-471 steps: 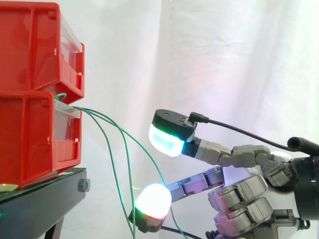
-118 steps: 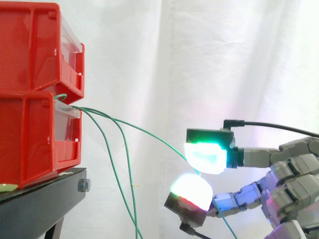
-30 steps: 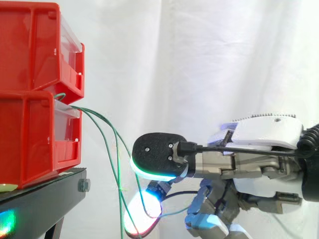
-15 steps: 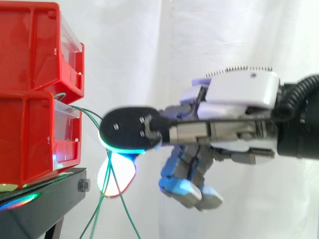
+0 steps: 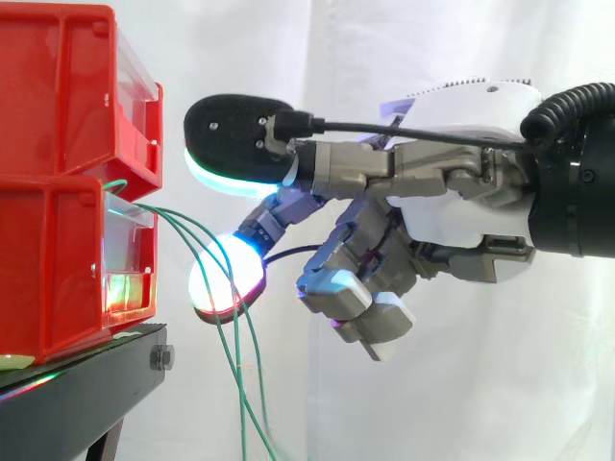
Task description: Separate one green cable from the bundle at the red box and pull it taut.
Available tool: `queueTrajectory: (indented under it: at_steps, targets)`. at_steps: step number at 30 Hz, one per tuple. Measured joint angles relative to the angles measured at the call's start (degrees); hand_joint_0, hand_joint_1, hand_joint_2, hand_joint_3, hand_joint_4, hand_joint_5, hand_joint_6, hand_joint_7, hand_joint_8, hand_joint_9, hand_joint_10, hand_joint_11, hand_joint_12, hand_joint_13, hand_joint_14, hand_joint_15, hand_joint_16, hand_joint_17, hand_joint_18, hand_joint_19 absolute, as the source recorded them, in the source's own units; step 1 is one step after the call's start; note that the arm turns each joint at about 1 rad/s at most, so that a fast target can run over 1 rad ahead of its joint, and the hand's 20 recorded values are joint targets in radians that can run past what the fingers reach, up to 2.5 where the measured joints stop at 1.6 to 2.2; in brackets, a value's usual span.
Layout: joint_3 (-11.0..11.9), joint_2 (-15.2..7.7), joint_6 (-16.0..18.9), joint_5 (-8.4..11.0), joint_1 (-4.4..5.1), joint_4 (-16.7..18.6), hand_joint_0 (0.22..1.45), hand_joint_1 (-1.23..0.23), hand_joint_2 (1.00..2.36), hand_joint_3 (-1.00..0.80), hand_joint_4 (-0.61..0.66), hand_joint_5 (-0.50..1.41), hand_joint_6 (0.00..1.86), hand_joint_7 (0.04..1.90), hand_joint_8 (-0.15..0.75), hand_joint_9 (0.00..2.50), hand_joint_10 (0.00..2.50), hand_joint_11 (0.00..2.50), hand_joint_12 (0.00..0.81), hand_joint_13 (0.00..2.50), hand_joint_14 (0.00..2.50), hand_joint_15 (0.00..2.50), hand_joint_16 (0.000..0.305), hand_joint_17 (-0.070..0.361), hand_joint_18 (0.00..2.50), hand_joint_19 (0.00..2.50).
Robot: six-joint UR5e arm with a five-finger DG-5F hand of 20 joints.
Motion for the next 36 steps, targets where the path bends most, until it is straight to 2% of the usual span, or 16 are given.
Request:
queueTrajectory:
  at_steps: [4,10,12,17,20,24,27,30,36]
  targets:
    - [0.01,0.0,4.14,3.82,0.85,0.26,0.39,-0.43,1.0,-0.5,0.35,-0.14,0.5,0.86,0.414,1.47,0.02,1.41,0.5,1.54,0.05,1.48,0.082,0.183,1.16,0.96]
    - [-0.05,-0.04,6.26,9.61,2.19,0.65,0.39,-0.43,1.0,-0.5,0.34,-0.14,0.5,0.86,0.414,1.47,0.02,1.42,0.503,1.54,0.05,1.49,0.081,0.183,1.17,0.96]
    - [-0.18,-0.06,6.4,10.6,2.42,0.72,0.39,-0.43,1.0,-0.5,0.34,-0.13,0.5,0.86,0.413,1.47,0.02,1.41,0.499,1.54,0.05,1.49,0.081,0.183,1.17,0.96]
    - [-0.82,-0.08,5.88,11.07,2.64,0.84,0.39,-0.43,1.0,-0.5,0.34,-0.14,0.5,0.86,0.413,1.47,0.02,1.4,0.497,1.54,0.05,1.49,0.081,0.183,1.17,0.97]
    - [-2.5,-0.16,4.84,10.45,2.65,2.09,0.39,-0.43,1.0,-0.5,0.34,-0.14,0.5,0.86,0.414,1.47,0.02,1.41,0.503,1.54,0.05,1.49,0.081,0.182,1.16,0.97]
    - [-5.58,-0.26,2.76,9.69,2.67,6.64,0.4,-0.43,1.0,-0.5,0.34,-0.14,0.5,0.86,0.414,1.47,0.02,1.41,0.498,1.54,0.06,1.49,0.081,0.182,1.16,0.96]
    - [-6.98,-0.28,0.37,9.45,2.67,10.78,0.4,-0.42,1.0,-0.5,0.34,-0.14,0.5,0.86,0.407,1.47,0.02,1.41,0.498,1.54,0.06,1.49,0.081,0.182,1.16,0.97]
    - [-7.5,-0.32,-2.07,9.29,2.67,13.49,0.4,-0.42,1.0,-0.5,0.34,-0.14,0.5,0.86,0.412,1.47,0.02,1.41,0.498,1.54,0.05,1.49,0.081,0.181,1.16,0.97]
    - [-7.53,-0.32,-3.7,9.23,2.67,14.89,0.4,-0.42,1.0,-0.5,0.34,-0.14,0.5,0.86,0.411,1.47,0.02,1.41,0.497,1.54,0.06,1.48,0.081,0.182,1.16,0.97]
